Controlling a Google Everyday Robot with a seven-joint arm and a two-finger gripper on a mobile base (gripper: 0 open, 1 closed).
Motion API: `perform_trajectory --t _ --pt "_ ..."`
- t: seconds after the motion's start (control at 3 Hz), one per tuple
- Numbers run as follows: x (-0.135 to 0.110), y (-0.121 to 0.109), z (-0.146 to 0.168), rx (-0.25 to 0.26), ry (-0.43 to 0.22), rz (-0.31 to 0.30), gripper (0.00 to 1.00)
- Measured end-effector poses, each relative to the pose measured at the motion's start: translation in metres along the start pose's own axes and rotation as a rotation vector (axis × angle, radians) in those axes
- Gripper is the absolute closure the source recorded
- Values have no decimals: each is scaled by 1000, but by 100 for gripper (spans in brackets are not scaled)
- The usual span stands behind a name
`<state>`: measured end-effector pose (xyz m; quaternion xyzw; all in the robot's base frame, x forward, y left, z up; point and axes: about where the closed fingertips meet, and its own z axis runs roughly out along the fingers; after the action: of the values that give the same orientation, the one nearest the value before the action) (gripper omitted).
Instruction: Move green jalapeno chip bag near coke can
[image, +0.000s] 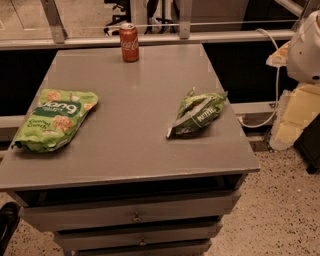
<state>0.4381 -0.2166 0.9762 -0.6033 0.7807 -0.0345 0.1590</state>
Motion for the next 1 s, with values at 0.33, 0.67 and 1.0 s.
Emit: perform_trajectory --t 0.33,0.67,1.0 --pt "0 0 0 0 0 0 0" --pt "-8 -2 11 -8 -78 -37 0" --pt "-31 -21 53 -12 -209 -89 0"
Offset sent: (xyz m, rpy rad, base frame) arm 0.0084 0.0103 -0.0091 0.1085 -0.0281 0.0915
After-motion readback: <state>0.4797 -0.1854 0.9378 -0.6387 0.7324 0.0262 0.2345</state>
